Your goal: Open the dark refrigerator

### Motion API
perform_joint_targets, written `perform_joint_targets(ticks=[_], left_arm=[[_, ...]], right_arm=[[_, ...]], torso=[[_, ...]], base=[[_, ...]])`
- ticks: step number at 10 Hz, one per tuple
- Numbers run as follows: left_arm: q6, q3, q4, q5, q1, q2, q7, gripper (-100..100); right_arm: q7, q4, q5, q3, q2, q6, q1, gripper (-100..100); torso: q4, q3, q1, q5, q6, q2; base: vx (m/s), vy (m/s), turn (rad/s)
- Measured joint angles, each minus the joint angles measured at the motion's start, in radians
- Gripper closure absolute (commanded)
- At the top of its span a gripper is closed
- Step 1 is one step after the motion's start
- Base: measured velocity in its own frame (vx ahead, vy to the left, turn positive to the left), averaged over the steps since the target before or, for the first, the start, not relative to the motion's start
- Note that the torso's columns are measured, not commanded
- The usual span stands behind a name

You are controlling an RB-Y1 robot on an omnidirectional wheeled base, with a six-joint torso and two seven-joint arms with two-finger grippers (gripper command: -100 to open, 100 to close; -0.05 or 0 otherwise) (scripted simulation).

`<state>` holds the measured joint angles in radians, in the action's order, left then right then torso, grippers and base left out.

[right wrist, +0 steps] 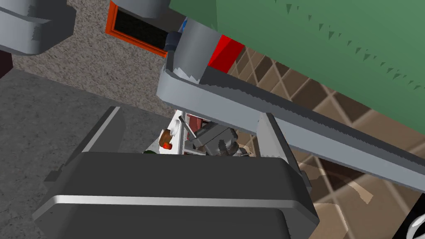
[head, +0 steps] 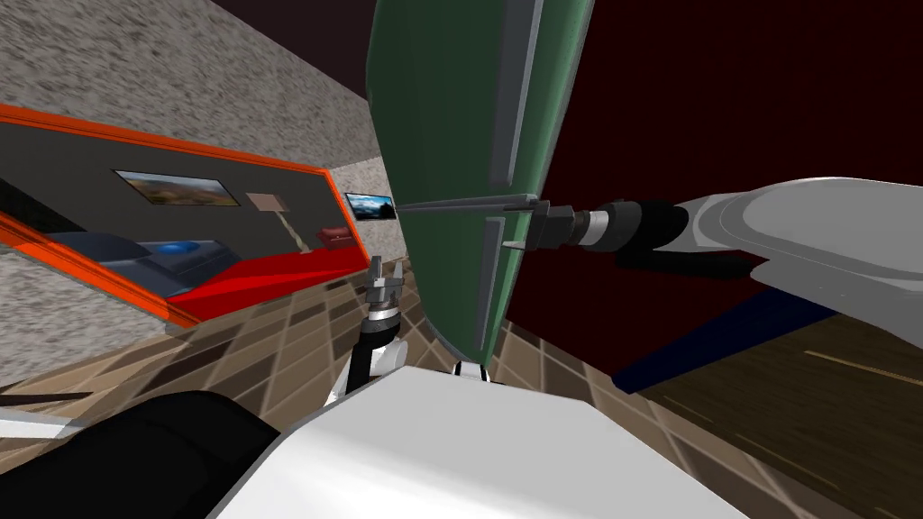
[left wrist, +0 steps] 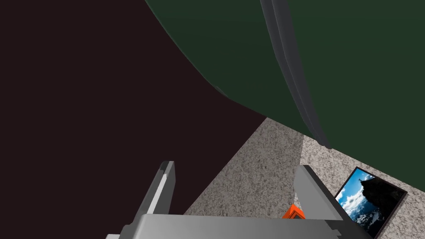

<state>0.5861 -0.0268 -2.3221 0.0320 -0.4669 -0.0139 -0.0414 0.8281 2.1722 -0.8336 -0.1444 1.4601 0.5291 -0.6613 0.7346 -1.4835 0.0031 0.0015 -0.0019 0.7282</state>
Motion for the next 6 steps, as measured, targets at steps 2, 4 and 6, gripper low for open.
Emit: perform_joint_targets(ticks=[2,4,6], left_arm=[[0.000,0.000,0.000,0.000,0.000,0.000,0.000,0],[0.000,0.000,0.000,0.000,0.001,0.000,0.000,0],[0.000,0.000,0.000,0.000,0.001,0.000,0.000,0]], right_arm=[[0.016,-0.005,-0.012,-0.005,0.020,-0.001,-0.020,-100],[0.018,-0.040,-0.017,-0.005,0.031,0.005,-0.015,-100],[0.030,-0.088,-0.036,-0.015,0.036,-0.006,0.000,-100]], torso=[[0.001,0.004,0.000,0.000,0.000,0.005],[0.002,0.006,0.000,0.000,-0.001,0.009],[0.003,0.007,-0.002,-0.001,0.002,0.009]], base=[[-0.006,0.000,0.102],[-0.120,-0.021,0.324],[-0.129,-0.002,0.267]])
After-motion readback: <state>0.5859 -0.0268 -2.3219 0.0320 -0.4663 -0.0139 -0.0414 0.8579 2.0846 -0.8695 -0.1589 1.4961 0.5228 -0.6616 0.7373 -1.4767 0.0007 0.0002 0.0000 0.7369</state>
